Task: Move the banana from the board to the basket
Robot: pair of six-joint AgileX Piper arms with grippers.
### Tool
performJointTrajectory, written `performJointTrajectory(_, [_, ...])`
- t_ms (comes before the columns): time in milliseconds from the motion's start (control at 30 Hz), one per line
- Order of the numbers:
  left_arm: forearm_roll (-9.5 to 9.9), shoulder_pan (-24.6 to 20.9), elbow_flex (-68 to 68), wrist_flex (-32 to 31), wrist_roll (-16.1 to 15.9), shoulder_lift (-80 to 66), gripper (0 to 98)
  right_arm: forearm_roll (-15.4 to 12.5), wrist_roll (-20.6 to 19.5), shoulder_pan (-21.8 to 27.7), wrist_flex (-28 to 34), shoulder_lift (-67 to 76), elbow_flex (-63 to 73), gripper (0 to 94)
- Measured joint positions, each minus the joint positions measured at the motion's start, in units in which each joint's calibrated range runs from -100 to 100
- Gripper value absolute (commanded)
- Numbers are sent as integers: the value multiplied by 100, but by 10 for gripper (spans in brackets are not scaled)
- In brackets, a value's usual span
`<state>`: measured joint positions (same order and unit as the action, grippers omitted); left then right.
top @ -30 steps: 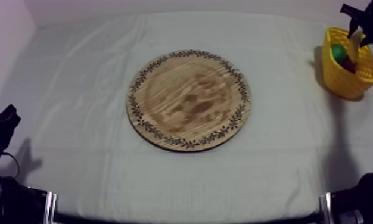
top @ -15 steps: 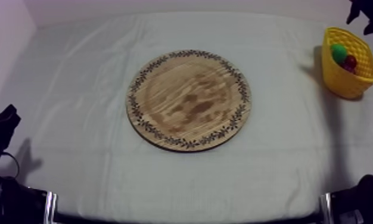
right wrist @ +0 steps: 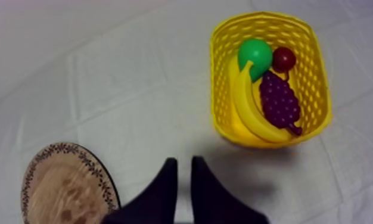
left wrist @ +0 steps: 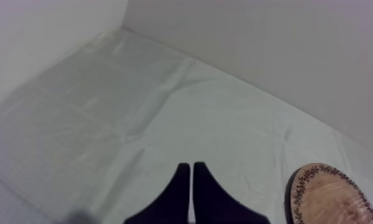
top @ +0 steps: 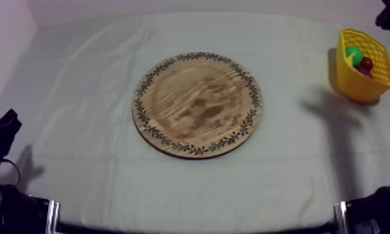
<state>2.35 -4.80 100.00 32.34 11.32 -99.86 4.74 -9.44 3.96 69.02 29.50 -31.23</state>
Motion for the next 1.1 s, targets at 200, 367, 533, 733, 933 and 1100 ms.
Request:
performJointTrajectory(200, [0,0,0,0,0,0,1,-19,166,-72,-875,1301,-1402,5])
performJointTrajectory(367, [0,0,0,0,0,0,1,-30,209,-275,-1508,2399,-2627,3])
performJointTrajectory(533, [0,0,0,0,0,0,1,-131,321,-298,-2117,3468,-3728,3])
performJointTrajectory(733, [0,0,0,0,0,0,1,43,308,-380,-2741,4452,-4977,2])
performJointTrajectory(933, [0,0,0,0,0,0,1,162,384,-404,-3092,5162,-5972,2])
performJointTrajectory(1100, [0,0,0,0,0,0,1,136,644,-434,-3272,5608,-6642,2])
